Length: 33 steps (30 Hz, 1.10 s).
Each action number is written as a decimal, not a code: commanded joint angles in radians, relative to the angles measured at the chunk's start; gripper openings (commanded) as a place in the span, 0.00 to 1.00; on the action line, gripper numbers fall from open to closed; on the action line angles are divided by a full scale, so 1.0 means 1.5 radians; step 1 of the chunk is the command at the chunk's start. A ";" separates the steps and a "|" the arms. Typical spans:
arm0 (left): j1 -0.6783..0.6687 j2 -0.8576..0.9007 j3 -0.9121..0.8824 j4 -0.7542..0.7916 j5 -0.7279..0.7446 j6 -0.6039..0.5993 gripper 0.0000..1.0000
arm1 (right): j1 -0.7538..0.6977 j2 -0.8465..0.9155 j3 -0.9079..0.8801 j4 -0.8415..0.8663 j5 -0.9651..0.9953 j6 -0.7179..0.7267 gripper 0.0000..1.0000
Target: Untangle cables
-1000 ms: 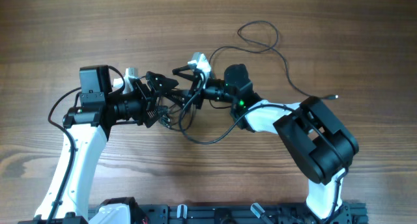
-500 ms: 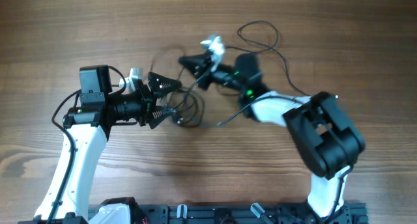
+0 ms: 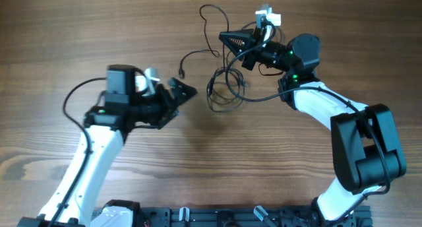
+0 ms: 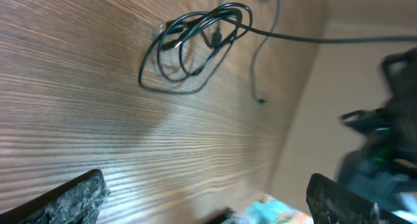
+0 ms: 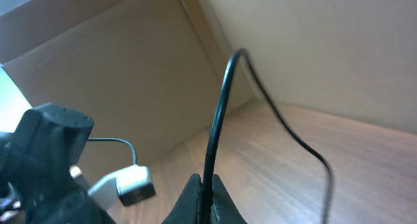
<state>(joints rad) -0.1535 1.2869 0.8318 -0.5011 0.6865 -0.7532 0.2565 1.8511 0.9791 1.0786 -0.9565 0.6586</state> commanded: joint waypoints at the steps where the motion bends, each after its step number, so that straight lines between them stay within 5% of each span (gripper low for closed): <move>1: -0.104 0.023 0.013 0.002 -0.232 -0.089 1.00 | 0.001 -0.030 0.011 0.004 -0.022 0.050 0.05; 5: -0.214 0.070 0.013 0.003 -0.494 -0.217 1.00 | 0.001 -0.034 0.011 0.004 -0.028 0.088 0.05; 8: -0.270 0.126 0.013 0.041 -0.577 -0.285 1.00 | 0.001 -0.037 0.011 0.004 -0.052 0.108 0.05; 14: -0.302 0.268 0.013 0.185 -0.589 -0.289 0.98 | 0.001 -0.051 0.011 0.004 -0.066 0.127 0.05; 19: -0.258 0.321 0.013 0.166 -0.567 -0.334 0.92 | -0.019 -0.102 0.021 0.003 -0.041 -0.028 0.04; 26: -0.174 0.321 0.013 0.009 -0.563 -0.334 0.75 | -0.095 -0.198 0.103 -0.128 0.084 -0.217 0.05; 33: -0.113 0.321 0.004 -0.093 -0.586 -0.333 0.75 | -0.164 -0.262 0.169 -0.353 0.161 -0.317 0.04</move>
<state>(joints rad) -0.3611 1.7157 0.9031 -0.6083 -0.1860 -1.2373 0.0425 1.5146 1.1992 0.5976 -0.8192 0.2981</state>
